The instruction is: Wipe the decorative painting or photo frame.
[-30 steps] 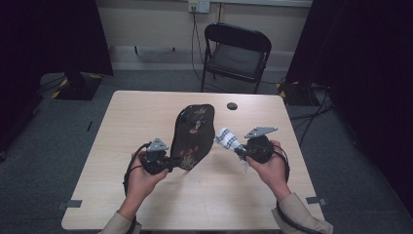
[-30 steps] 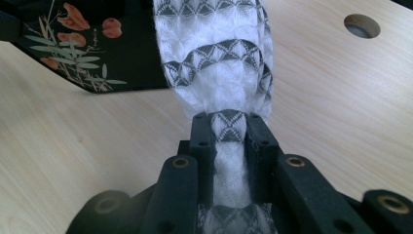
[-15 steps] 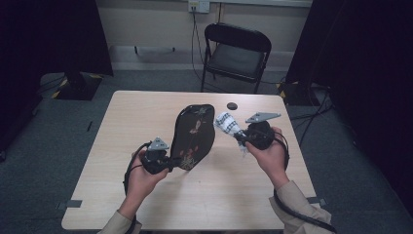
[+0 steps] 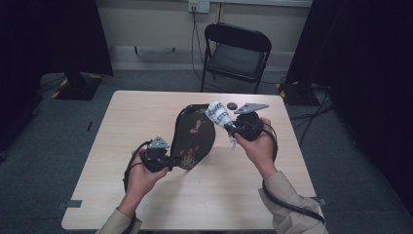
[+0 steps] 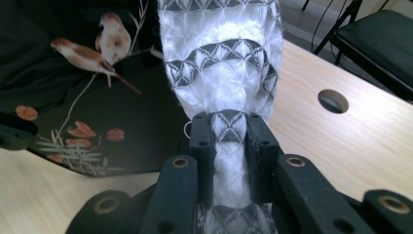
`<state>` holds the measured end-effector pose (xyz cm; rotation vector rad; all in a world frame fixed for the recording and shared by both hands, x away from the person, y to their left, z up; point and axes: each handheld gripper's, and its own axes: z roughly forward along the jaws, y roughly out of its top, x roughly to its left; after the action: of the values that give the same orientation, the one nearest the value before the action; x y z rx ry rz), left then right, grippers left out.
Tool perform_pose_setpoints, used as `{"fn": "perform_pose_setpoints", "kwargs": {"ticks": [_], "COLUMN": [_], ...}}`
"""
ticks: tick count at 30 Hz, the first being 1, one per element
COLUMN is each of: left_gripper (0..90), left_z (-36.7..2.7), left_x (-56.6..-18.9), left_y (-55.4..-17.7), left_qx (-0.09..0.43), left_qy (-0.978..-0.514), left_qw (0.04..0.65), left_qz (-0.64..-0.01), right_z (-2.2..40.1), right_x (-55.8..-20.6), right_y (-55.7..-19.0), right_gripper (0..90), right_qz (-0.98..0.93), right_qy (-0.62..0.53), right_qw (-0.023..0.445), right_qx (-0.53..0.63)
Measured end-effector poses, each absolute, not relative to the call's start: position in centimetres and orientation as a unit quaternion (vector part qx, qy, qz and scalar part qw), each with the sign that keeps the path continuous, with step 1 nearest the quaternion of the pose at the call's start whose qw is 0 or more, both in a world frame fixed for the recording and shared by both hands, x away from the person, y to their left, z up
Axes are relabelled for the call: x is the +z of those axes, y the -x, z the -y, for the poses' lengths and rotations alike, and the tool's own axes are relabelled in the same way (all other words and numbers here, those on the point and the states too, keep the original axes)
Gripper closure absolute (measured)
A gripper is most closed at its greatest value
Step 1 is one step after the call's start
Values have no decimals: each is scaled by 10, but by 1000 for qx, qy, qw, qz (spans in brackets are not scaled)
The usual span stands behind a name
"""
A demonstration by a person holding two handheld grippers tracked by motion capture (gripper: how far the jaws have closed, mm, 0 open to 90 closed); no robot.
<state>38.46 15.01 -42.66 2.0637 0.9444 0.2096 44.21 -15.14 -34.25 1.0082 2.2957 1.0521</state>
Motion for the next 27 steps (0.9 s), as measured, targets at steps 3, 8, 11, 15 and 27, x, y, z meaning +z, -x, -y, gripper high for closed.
{"fn": "perform_pose_setpoints", "kwargs": {"ticks": [3,8,11,15,27], "left_gripper": [786,786,786,786,786], "left_z": [-151,-151,-151,-151,-151], "left_x": [-427,-427,-427,-427,-427], "left_y": [-385,-385,-385,-385,-384], "left_qx": [83,85,84,85,85], "left_qy": [-823,-823,-823,-823,-822], "left_qw": [419,419,419,420,421], "left_qz": [-376,-374,-373,-373,-374], "right_z": [151,147,145,141,141], "right_x": [-350,-364,-375,-389,-433], "right_y": [-442,-439,-439,-438,-435], "right_gripper": [771,771,770,770,770], "right_qz": [-829,-839,-842,-849,-870], "right_qy": [-362,-359,-361,-360,-359], "right_qw": [203,194,187,176,145], "right_qx": [375,360,356,344,305]}}
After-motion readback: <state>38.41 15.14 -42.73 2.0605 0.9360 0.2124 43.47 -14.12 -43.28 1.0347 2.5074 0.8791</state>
